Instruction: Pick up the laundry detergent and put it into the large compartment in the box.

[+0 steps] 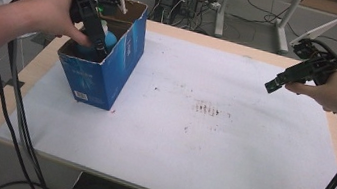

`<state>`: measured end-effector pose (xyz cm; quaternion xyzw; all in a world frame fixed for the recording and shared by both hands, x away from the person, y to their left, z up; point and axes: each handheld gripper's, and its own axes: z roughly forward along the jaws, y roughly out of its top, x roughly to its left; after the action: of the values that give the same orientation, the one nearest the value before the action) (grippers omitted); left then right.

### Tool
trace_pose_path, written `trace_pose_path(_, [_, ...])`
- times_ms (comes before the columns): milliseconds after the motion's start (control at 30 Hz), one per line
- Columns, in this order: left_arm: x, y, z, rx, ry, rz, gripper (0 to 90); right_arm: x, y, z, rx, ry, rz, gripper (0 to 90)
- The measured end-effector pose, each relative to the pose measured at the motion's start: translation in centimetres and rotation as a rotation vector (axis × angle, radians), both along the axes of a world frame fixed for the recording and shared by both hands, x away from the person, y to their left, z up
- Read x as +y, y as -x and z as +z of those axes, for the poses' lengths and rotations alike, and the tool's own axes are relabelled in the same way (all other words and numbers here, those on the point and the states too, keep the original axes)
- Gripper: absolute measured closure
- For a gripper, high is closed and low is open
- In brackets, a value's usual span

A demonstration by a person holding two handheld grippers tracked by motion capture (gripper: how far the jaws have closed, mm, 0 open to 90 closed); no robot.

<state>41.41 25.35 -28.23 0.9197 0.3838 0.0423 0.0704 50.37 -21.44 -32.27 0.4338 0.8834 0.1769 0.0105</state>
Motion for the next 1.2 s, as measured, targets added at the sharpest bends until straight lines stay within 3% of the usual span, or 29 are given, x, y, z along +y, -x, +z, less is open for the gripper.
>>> trace_pose_path(733, [-0.1, 0.2, 0.4, 0.007, -0.021, -0.026, 24.8, -0.3, 0.1, 0.0, 0.004, -0.004, -0.003, 12.4])
trace_pose_path(1200, [0.1, 0.5, 2.7, -0.016, -0.026, -0.074, 24.2, -0.5, 0.2, 0.2, -0.003, -0.011, -0.005, 12.4])
